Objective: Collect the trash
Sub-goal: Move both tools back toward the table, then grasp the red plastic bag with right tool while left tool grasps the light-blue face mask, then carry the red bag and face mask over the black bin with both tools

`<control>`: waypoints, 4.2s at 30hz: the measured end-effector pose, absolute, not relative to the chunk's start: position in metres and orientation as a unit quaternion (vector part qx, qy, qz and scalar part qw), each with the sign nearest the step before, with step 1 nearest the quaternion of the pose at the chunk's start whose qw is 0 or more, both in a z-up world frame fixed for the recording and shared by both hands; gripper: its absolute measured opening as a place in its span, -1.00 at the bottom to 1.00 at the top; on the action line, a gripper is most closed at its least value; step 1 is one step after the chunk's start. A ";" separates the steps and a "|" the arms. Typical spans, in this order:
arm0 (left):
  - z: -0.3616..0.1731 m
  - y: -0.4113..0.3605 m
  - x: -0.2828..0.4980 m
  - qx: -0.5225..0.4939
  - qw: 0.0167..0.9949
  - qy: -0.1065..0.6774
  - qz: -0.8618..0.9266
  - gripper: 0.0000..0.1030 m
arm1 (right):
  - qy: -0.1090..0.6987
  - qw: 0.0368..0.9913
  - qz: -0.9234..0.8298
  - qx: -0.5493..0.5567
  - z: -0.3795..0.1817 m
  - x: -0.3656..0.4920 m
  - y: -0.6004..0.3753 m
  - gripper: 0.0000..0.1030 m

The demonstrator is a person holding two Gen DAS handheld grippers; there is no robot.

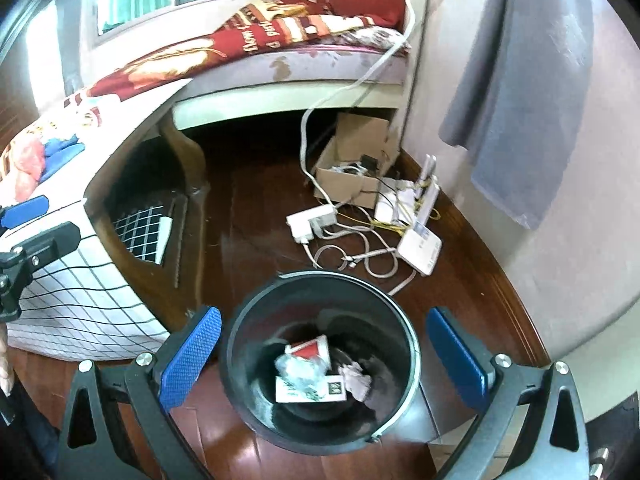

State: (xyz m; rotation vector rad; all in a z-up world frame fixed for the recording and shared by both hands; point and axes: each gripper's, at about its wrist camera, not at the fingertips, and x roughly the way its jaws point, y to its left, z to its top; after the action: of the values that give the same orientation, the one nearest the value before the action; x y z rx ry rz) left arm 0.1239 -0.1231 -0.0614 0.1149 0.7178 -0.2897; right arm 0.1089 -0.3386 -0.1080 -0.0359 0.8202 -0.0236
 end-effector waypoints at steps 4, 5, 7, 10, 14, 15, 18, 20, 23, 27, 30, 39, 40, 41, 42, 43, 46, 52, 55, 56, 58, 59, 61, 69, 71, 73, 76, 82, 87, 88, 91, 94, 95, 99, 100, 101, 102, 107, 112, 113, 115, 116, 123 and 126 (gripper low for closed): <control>-0.056 -0.099 0.123 0.044 0.931 0.343 -0.119 0.95 | 0.386 0.922 0.011 -0.030 -0.096 0.115 -0.313 1.00; -0.055 -0.094 0.122 0.041 0.932 0.342 -0.114 0.95 | 0.382 0.923 0.017 -0.031 -0.092 0.117 -0.307 1.00; -0.053 -0.081 0.120 0.037 0.935 0.339 -0.101 0.95 | 0.376 0.926 0.028 -0.033 -0.087 0.120 -0.295 1.00; -0.049 -0.057 0.118 0.029 0.939 0.334 -0.079 0.95 | 0.364 0.929 0.048 -0.041 -0.077 0.126 -0.273 1.00; -0.045 -0.023 0.115 0.017 0.943 0.328 -0.050 0.95 | 0.350 0.932 0.077 -0.050 -0.067 0.134 -0.242 1.00; -0.044 -0.015 0.114 0.015 0.944 0.326 -0.041 0.95 | 0.344 0.934 0.083 -0.053 -0.064 0.136 -0.233 1.00; -0.040 0.015 0.111 0.006 0.947 0.321 -0.015 0.95 | 0.330 0.936 0.110 -0.062 -0.057 0.143 -0.202 1.00; -0.037 0.039 0.107 -0.004 0.948 0.318 0.000 0.95 | 0.322 0.935 0.128 -0.068 -0.053 0.147 -0.181 1.00; -0.035 0.078 0.101 -0.025 0.949 0.311 0.033 0.95 | 0.314 0.933 0.164 -0.066 -0.048 0.154 -0.150 1.00; -0.039 0.124 0.098 -0.053 0.945 0.315 0.067 0.95 | 0.308 0.926 0.208 -0.065 -0.040 0.166 -0.098 1.00; -0.042 0.149 0.097 -0.057 0.943 0.315 0.092 0.95 | 0.306 0.924 0.219 -0.066 -0.035 0.175 -0.067 1.00; -0.050 0.193 0.102 -0.084 0.937 0.315 0.124 0.93 | 0.307 0.913 0.263 -0.056 -0.032 0.211 0.015 1.00; -0.051 0.196 0.102 -0.086 0.937 0.316 0.124 0.92 | 0.309 0.911 0.267 -0.057 -0.033 0.216 0.022 1.00; -0.053 0.199 0.105 -0.090 0.936 0.317 0.125 0.92 | 0.313 0.909 0.269 -0.059 -0.035 0.221 0.029 1.00; -0.054 0.201 0.107 -0.091 0.935 0.318 0.125 0.92 | 0.318 0.907 0.269 -0.062 -0.038 0.228 0.038 1.00; -0.054 0.203 0.110 -0.092 0.935 0.319 0.127 0.92 | 0.321 0.905 0.270 -0.064 -0.041 0.232 0.043 0.99; -0.055 0.206 0.122 -0.093 0.934 0.320 0.125 0.92 | 0.334 0.900 0.270 -0.068 -0.050 0.245 0.058 0.87; -0.056 0.204 0.142 -0.089 0.936 0.323 0.113 0.86 | 0.355 0.887 0.289 -0.058 -0.066 0.258 0.071 0.42; -0.055 0.202 0.150 -0.091 0.936 0.323 0.103 0.81 | 0.349 0.884 0.306 -0.052 -0.060 0.255 0.069 -0.29; -0.055 0.201 0.152 -0.091 0.937 0.323 0.101 0.81 | 0.342 0.886 0.308 -0.052 -0.057 0.254 0.068 -0.30; -0.054 0.197 0.157 -0.091 0.938 0.321 0.094 0.80 | 0.319 0.896 0.305 -0.046 -0.043 0.248 0.057 -0.30; -0.053 0.194 0.160 -0.091 0.938 0.321 0.091 0.79 | 0.310 0.900 0.303 -0.041 -0.037 0.248 0.051 -0.30; -0.051 0.189 0.167 -0.089 0.939 0.321 0.085 0.75 | 0.300 0.907 0.292 -0.035 -0.028 0.251 0.041 -0.30; -0.035 0.177 0.209 -0.088 0.944 0.310 0.066 0.65 | 0.312 0.919 0.241 -0.013 -0.031 0.292 0.005 -0.30; -0.032 0.177 0.223 -0.088 0.945 0.309 0.065 0.63 | 0.313 0.919 0.241 -0.015 -0.033 0.296 0.004 -0.30; -0.030 0.176 0.233 -0.087 0.945 0.308 0.064 0.61 | 0.313 0.918 0.241 -0.018 -0.034 0.299 0.004 -0.30; -0.030 0.174 0.248 -0.080 0.945 0.312 0.064 0.51 | 0.314 0.918 0.241 -0.016 -0.036 0.304 0.003 -0.30; -0.045 0.175 0.268 -0.070 0.933 0.350 0.055 -0.50 | 0.317 0.917 0.243 -0.010 -0.038 0.307 -0.008 -0.30; -0.033 0.175 0.249 -0.075 0.940 0.328 0.052 -0.71 | 0.312 0.919 0.242 -0.013 -0.034 0.302 -0.015 -0.31; -0.028 0.174 0.243 -0.074 0.943 0.320 0.053 -0.71 | 0.310 0.920 0.240 -0.014 -0.033 0.300 -0.016 -0.32; -0.017 0.171 0.226 -0.074 0.949 0.302 0.049 -0.71 | 0.304 0.923 0.236 -0.020 -0.028 0.290 -0.021 -0.32; -0.006 0.166 0.211 -0.071 0.953 0.291 0.042 -0.71 | 0.298 0.926 0.232 -0.027 -0.023 0.278 -0.026 -0.32; -0.004 0.164 0.208 -0.071 0.954 0.288 0.040 -0.71 | 0.296 0.926 0.232 -0.029 -0.021 0.273 -0.027 -0.32; 0.002 0.156 0.191 -0.073 0.956 0.283 0.031 -0.72 | 0.287 0.929 0.230 -0.041 -0.014 0.256 -0.033 -0.33; 0.003 0.154 0.187 -0.073 0.956 0.283 0.029 -0.72 | 0.285 0.930 0.229 -0.044 -0.012 0.251 -0.035 -0.33; 0.003 0.152 0.184 -0.074 0.956 0.282 0.028 -0.72 | 0.283 0.930 0.229 -0.047 -0.011 0.247 -0.037 -0.33; 0.004 0.148 0.180 -0.074 0.956 0.282 0.024 -0.72 | 0.281 0.931 0.228 -0.049 -0.009 0.241 -0.039 -0.33; 0.003 0.126 0.165 -0.066 0.956 0.285 0.001 -0.72 | 0.270 0.935 0.221 -0.068 -0.003 0.219 -0.048 -0.33; 0.005 0.098 0.156 -0.058 0.957 0.283 -0.026 -0.72 | 0.271 0.937 0.208 -0.068 -0.001 0.203 -0.071 -0.33; 0.004 0.093 0.155 -0.057 0.957 0.283 -0.031 -0.72 | 0.272 0.938 0.204 -0.068 -0.001 0.200 -0.077 -0.33; 0.004 0.079 0.154 -0.053 0.956 0.285 -0.045 -0.72 | 0.274 0.939 0.197 -0.065 -0.002 0.195 -0.090 -0.33; 0.004 0.073 0.154 -0.051 0.956 0.285 -0.052 -0.72 | 0.274 0.940 0.192 -0.064 -0.002 0.192 -0.096 -0.33; 0.003 0.021 0.151 -0.030 0.952 0.287 -0.101 -0.72 | 0.286 0.945 0.154 -0.049 -0.009 0.176 -0.149 -0.34; 0.001 -0.002 0.152 -0.021 0.949 0.291 -0.122 -0.72 | 0.293 0.946 0.132 -0.040 -0.015 0.170 -0.176 -0.34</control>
State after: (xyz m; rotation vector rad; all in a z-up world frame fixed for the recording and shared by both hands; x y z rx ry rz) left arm 0.1520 -0.0021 0.0006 -0.0419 0.5930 -0.2480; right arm 0.1702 -0.1760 -0.0150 -0.0808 0.5974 0.2686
